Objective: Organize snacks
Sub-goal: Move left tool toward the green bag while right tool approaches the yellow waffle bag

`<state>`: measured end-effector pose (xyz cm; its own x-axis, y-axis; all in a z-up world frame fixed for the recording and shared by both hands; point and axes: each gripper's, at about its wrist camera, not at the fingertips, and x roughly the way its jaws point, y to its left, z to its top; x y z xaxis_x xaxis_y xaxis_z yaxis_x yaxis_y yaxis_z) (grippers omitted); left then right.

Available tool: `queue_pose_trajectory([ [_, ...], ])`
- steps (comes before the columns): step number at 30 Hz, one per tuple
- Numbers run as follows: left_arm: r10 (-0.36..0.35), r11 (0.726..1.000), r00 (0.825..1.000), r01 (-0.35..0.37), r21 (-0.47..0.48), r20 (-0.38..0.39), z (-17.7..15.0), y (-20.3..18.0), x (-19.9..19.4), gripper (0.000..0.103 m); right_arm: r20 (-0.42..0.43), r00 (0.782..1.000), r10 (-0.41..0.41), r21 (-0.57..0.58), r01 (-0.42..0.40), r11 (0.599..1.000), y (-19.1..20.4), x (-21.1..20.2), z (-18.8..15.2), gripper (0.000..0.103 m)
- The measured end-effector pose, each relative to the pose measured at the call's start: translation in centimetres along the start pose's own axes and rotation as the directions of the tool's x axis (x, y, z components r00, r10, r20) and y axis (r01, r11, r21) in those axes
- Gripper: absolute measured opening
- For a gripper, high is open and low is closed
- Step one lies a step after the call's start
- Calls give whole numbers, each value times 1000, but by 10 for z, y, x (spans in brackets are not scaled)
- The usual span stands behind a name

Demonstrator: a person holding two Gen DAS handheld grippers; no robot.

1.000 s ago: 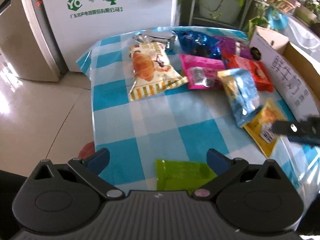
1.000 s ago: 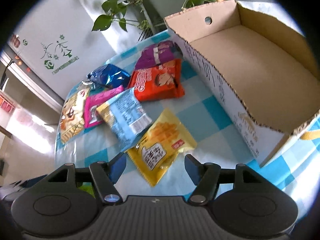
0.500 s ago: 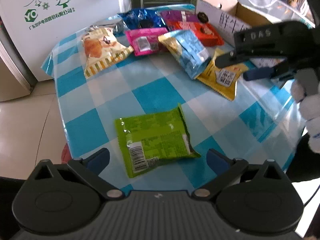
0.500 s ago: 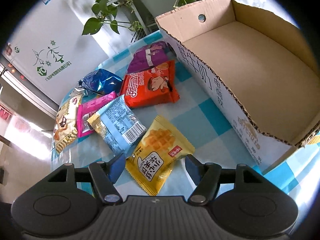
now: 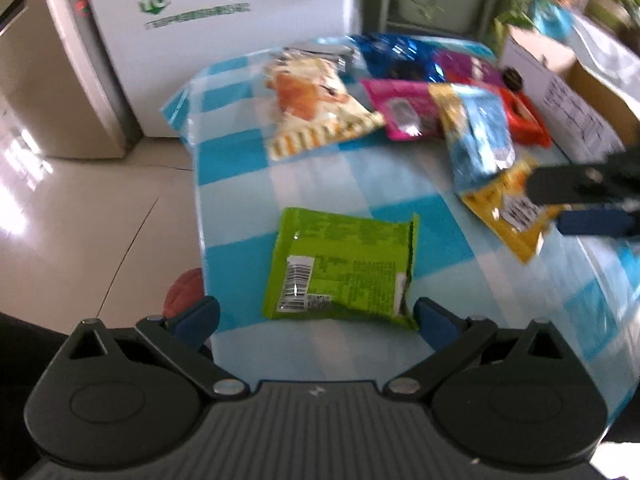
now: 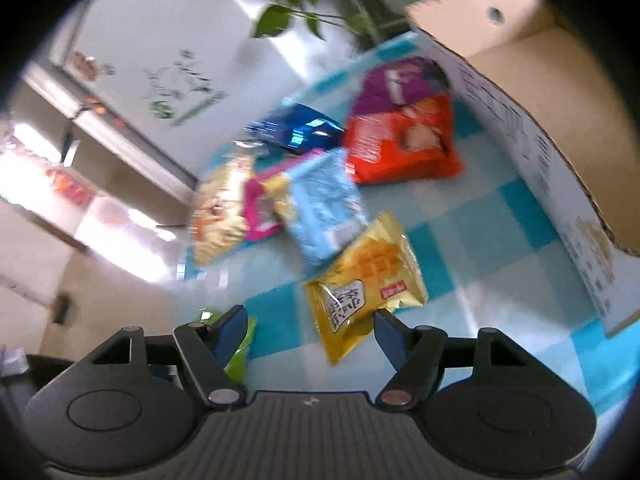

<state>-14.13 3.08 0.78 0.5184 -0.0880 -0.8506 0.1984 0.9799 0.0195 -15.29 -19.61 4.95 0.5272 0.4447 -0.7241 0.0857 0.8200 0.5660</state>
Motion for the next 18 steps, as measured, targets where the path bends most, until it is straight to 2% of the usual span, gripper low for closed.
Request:
queue_pose_trajectory([
  [4,-21,997,1000,21,-79,-2,4,8,5,102,35,999,-35,-64,37,997,7,-8,4,78],
  [8,-28,995,999,31,-93,35,5,6,0,102,93,986,-137,-81,145,986,5,-9,9,78],
  [13,-70,990,995,78,-119,64,7,9,-4,102,125,971,-204,-69,214,974,1,6,16,78],
  [18,-65,987,997,71,-142,47,9,14,2,102,59,981,-182,-33,184,982,-3,20,16,77],
])
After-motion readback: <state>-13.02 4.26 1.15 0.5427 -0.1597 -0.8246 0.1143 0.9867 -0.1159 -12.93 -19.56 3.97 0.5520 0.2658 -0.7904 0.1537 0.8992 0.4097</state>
